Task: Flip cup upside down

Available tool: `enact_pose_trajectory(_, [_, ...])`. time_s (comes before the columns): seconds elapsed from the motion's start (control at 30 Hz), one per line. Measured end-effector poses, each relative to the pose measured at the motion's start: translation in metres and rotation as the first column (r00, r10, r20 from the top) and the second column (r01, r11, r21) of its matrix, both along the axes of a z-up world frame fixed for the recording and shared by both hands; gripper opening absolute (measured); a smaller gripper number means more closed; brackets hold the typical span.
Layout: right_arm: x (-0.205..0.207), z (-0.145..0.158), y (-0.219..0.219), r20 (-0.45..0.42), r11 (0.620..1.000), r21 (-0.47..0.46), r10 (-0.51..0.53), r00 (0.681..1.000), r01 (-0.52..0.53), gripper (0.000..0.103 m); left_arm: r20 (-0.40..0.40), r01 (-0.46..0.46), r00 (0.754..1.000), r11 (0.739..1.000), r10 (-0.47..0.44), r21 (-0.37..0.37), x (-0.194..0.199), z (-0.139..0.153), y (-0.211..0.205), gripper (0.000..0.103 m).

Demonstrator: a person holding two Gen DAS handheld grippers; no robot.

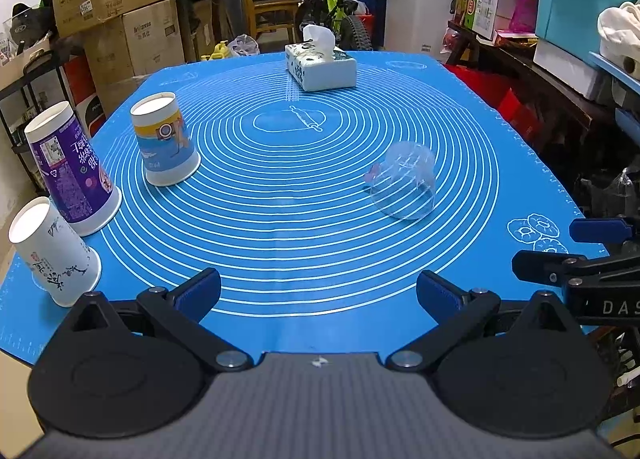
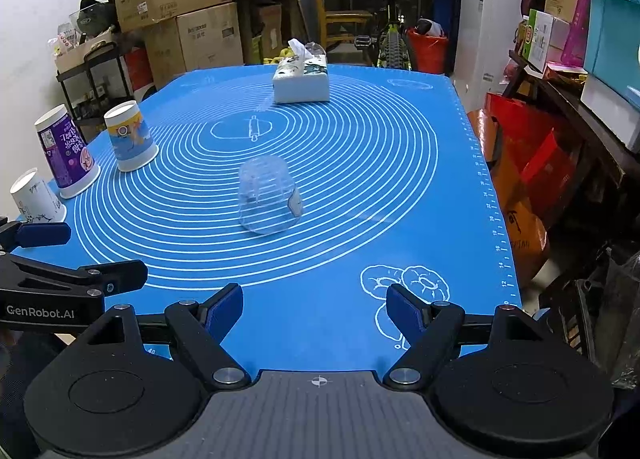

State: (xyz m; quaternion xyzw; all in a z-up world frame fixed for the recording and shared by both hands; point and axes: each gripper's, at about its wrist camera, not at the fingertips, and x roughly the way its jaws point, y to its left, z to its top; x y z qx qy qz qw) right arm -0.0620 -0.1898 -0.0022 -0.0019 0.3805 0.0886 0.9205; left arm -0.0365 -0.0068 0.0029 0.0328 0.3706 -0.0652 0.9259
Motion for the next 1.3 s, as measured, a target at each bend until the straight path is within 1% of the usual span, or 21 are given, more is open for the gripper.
enact_pose_trajectory(0.93, [0.0019,-0.0044,-0.0012,-0.010,1.000,0.003,0.003,1.000,-0.003,0.082,-0.002,-0.002,1.000,1.000,0.002,0.005,0.0012,0.0003,0.0006,0.103])
enact_pose_trajectory(1.3, [0.0036,-0.0085,-0.0049,-0.021,1.000,0.012,0.000,1.000,0.000,0.082,-0.011,0.003,1.000,1.000,-0.003,0.022,0.0026,-0.0014,-0.0022,0.103])
